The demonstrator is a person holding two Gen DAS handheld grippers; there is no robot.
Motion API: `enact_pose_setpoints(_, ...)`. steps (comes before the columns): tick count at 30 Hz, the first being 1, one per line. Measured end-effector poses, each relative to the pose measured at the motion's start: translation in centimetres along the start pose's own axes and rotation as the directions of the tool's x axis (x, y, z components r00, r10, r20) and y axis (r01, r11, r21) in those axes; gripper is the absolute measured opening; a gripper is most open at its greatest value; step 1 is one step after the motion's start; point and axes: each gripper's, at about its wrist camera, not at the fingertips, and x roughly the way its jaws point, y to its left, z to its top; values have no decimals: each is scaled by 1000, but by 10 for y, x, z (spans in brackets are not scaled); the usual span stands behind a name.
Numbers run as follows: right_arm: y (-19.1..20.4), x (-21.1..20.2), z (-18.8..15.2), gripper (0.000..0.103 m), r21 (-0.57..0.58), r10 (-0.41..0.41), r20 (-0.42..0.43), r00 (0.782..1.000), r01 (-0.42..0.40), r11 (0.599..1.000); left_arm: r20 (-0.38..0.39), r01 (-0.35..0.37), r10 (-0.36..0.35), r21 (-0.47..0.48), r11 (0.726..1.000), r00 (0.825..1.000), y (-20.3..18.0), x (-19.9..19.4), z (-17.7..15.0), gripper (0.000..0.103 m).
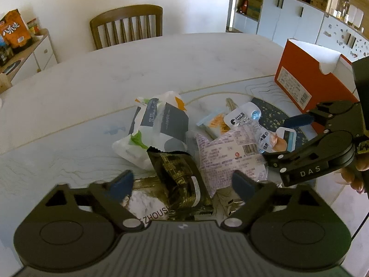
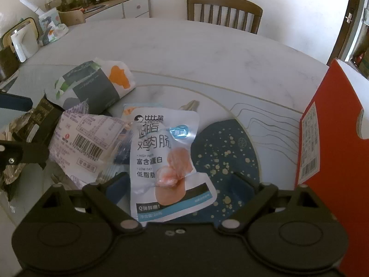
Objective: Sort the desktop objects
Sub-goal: 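Grasp the dark snack packet with the left gripper while the right gripper grasps the white sausage pouch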
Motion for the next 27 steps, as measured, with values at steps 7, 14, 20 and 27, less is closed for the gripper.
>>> enact_pose_setpoints(7,4,-4,-1,82,3,-5,14,1000,5,1000,-6,38,-38,-49,998,999,6,1,2,59)
enact_pose_setpoints(14,4,-9,-2,69,15,2,20,1000,-2,1000,-17,42,-43,-84,996,999,11,3,3,40)
enact_pose_setpoints(20,1,-13,-4,60,62,-13,33,999,11,998,-18,48,-50,-102,994,999,13,2,3,33)
enact_pose_setpoints(27,-3,-22,-8,57,98,-38,36,999,35,995,-6,49,-50,-100,994,999,11,-4,4,31)
